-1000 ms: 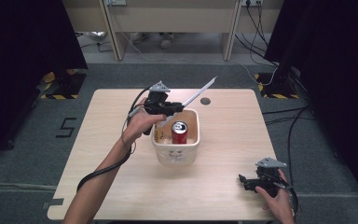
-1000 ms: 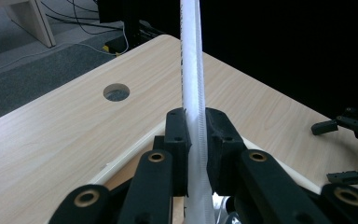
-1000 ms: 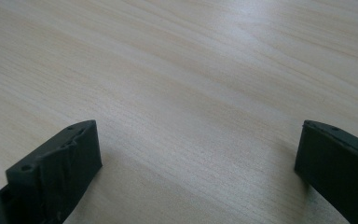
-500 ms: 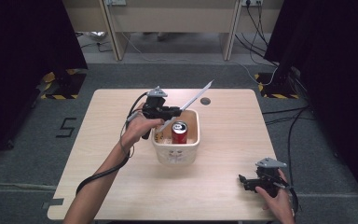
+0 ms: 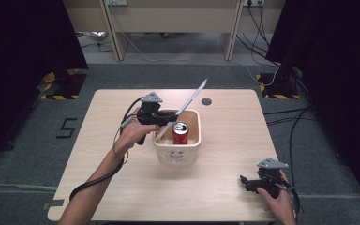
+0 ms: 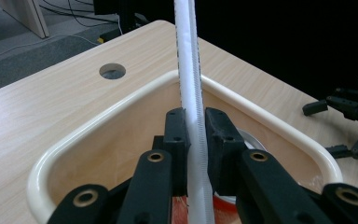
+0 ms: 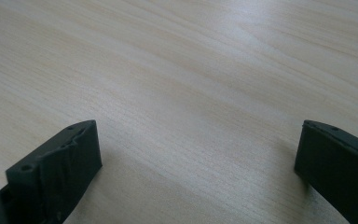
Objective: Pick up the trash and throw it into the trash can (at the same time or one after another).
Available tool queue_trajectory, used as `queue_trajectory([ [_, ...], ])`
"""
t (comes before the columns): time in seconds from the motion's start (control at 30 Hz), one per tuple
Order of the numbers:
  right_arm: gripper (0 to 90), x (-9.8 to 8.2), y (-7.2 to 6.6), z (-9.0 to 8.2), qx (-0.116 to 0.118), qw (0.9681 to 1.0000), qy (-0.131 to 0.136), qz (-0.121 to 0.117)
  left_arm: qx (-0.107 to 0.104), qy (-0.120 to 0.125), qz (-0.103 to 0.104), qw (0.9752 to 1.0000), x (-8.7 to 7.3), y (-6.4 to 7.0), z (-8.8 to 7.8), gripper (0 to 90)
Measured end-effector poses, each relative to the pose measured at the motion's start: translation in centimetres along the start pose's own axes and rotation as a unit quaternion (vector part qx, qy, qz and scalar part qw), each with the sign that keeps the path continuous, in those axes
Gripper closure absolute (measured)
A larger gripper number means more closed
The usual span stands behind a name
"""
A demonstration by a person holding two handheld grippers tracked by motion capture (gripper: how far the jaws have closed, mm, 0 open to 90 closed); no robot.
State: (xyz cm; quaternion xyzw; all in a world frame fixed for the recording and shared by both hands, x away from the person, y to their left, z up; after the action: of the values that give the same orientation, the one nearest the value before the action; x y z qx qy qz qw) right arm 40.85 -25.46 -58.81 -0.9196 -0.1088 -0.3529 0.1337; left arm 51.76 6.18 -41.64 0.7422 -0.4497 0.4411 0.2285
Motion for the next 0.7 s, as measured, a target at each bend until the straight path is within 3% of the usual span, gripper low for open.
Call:
queue_trajectory([
  [0.23,0.4,0.0,0.0,0.0,0.0,1.0,-0.001,0.001,-0.005,0.006,-0.003,1.0,0.0,0.3,-1.0,79.3],
  [0.37,0.4,0.0,0.0,0.0,0.0,1.0,0.0,0.001,0.002,0.017,-0.003,0.9998,0.4,0.2,-1.2,79.8],
  [0.7,0.4,0.0,0.0,0.0,0.0,1.0,0.001,0.0,0.005,0.021,-0.024,0.9995,0.5,-0.7,0.9,80.0],
])
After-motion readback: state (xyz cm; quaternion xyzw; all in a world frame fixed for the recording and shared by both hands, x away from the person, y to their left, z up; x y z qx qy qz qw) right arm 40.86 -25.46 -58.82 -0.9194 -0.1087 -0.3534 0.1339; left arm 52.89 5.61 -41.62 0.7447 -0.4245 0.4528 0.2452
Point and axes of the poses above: each handheld gripper's, and its own axes: z roughly forward along the jaws, x roughly out of its top, y roughly to its right, the point moved 10 cm from there along z, roughly forward along the jaws, and after that the axes turned 15 degrees about z, right-handed, at the moved point
